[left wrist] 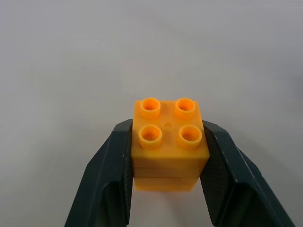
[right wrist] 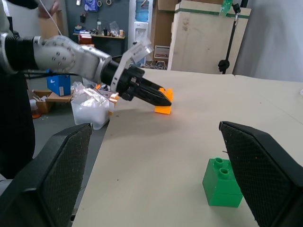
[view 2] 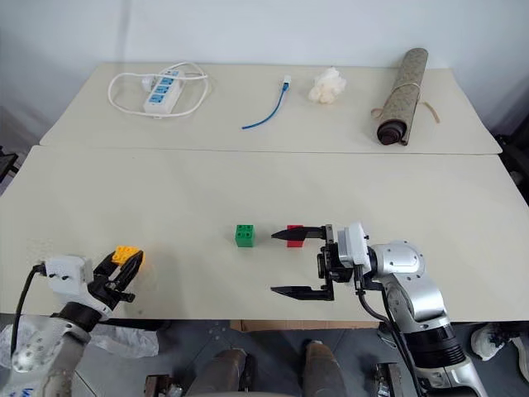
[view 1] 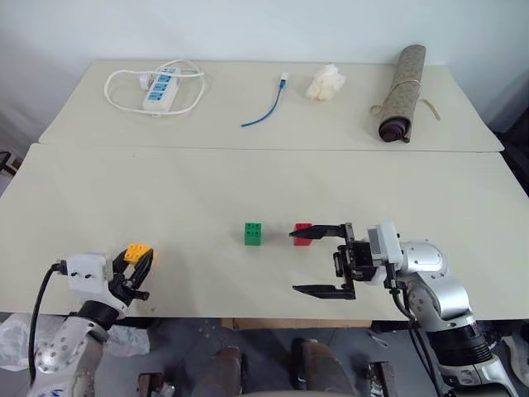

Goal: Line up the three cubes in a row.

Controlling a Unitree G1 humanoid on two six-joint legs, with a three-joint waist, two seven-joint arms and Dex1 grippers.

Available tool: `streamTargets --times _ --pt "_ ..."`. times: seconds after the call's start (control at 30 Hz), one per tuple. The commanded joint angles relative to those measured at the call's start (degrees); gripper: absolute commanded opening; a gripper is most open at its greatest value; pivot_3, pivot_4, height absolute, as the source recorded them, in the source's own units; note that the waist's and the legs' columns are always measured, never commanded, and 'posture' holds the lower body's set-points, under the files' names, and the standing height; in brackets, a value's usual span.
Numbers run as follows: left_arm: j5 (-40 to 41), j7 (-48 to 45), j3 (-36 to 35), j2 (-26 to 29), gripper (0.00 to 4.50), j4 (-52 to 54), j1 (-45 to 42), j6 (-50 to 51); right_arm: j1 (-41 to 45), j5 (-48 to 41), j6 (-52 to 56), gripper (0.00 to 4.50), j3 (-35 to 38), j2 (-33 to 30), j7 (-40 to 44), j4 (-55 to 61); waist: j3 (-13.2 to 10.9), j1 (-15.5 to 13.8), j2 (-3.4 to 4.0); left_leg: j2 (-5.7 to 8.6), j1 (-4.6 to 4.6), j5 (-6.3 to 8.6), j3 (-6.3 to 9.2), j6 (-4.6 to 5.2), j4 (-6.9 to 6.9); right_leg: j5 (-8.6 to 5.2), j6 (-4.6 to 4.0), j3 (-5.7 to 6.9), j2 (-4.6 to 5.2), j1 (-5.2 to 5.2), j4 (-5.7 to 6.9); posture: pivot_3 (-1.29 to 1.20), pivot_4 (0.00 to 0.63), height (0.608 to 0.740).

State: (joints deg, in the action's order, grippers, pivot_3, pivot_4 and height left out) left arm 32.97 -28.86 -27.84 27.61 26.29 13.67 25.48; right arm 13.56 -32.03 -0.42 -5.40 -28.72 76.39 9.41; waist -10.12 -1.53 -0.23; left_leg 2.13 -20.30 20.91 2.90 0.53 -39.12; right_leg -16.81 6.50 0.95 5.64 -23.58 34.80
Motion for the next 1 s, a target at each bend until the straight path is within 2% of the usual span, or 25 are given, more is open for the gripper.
streamTargets --times 0.03,0.1,0.17,0.23,0.4,0.5,0.6,0.9,0.97,1.0 --pt "9.47 -13.69 -3.05 9.63 1.51 -3.41 -8.87 1.02 -1.18 -0.45 -1.01 4.5 1.65 -0.4 -0.5 1.38 -0.01 0.06 0.04 0.01 0.01 -0.01 0.01 -0.01 0.0 0.0 0.0 0.0 0.01 0.01 0.01 0.0 0.15 0.74" --pt "5.81 -29.78 4.03 17.99 1.51 -11.11 -16.12 -4.62 -1.4 -0.47 -1.2 4.5 2.73 -1.06 -0.49 0.81 -0.02 0.11 0.08 0.06 0.06 -0.02 0.0 -0.02 0.0 -0.01 -0.02 0.03 0.03 0.03 0.08 0.0 0.15 0.74" --pt "-0.13 -41.67 13.71 21.41 1.51 -21.06 -24.68 -10.97 -1.39 -0.46 -1.95 4.5 5.5 -2.88 -0.14 -1.19 0.02 0.39 0.37 0.1 0.09 -0.04 -0.06 -0.03 0.05 -0.01 -0.03 0.08 0.01 0.03 0.07 0.0 0.15 0.74" --pt "-6.01 -48.39 21.55 21.38 1.51 -31.51 -32.57 -16.6 -0.92 0.44 -4.12 4.5 8.31 -5.07 0.49 -4.59 -0.04 0.43 0.63 0.26 0.14 -0.04 -0.25 0.14 0.06 0.0 0.01 0.28 -0.03 0.03 0.1 0.0 0.15 0.74" --pt "-16.85 -56.4 30.91 16.31 1.51 -55.78 -47.66 -33.76 -4.65 1.54 -7.04 4.5 12.35 -8.29 0.71 -7.21 -0.1 0.91 0.51 0.21 -0.07 -0.04 -0.33 0.25 0.06 0.05 0.1 0.44 -0.28 -0.18 0.27 0.0 0.15 0.74" --pt "-20.96 -59.52 33.32 14.46 1.51 -68.17 -53.46 -42.83 -8.03 1.46 -7.06 4.5 13.66 -8.74 -0.62 -5.25 -0.11 1.19 0.49 0.2 -0.2 -0.04 -0.4 0.25 0.06 0.05 0.11 0.56 -0.31 -0.3 0.29 0.0 0.15 0.74" --pt "-21.23 -61.09 33.36 12.26 1.51 -74.74 -57.0 -45.81 -10.67 1.54 -7.01 4.5 14.26 -8.4 -2.31 -3.13 -0.12 1.55 0.47 0.23 -0.2 -0.02 -0.53 0.32 -0.03 0.1 0.19 0.53 -0.24 -0.3 0.32 0.0 0.15 0.74" --pt "-19.09 -63.64 34.78 10.38 1.51 -78.58 -58.57 -46.92 -13.75 1.36 -6.88 4.5 13.82 -8.25 -4.83 -0.09 -0.12 1.41 0.46 0.31 -0.13 -0.09 -0.54 0.41 -0.21 0.17 0.32 0.38 -0.13 -0.24 0.54 0.0 0.15 0.74" --pt "-18.84 -63.64 34.4 10.28 2.23 -78.56 -58.7 -44.03 -13.21 1.19 -6.83 4.5 13.25 -8.18 -4.35 -0.48 -0.12 1.41 0.46 0.32 -0.13 -0.09 -0.54 0.41 -0.21 0.17 0.32 0.37 -0.11 -0.24 0.54 0.0 0.15 0.74" --pt "-18.72 -63.34 33.85 10.12 2.44 -78.63 -58.78 -43.64 -12.77 1.19 -6.82 4.5 12.98 -8.08 -4.18 -0.79 -0.13 1.41 0.46 0.32 -0.13 -0.09 -0.54 0.41 -0.21 0.17 0.32 0.37 -0.12 -0.24 0.54 0.0 0.15 0.74"
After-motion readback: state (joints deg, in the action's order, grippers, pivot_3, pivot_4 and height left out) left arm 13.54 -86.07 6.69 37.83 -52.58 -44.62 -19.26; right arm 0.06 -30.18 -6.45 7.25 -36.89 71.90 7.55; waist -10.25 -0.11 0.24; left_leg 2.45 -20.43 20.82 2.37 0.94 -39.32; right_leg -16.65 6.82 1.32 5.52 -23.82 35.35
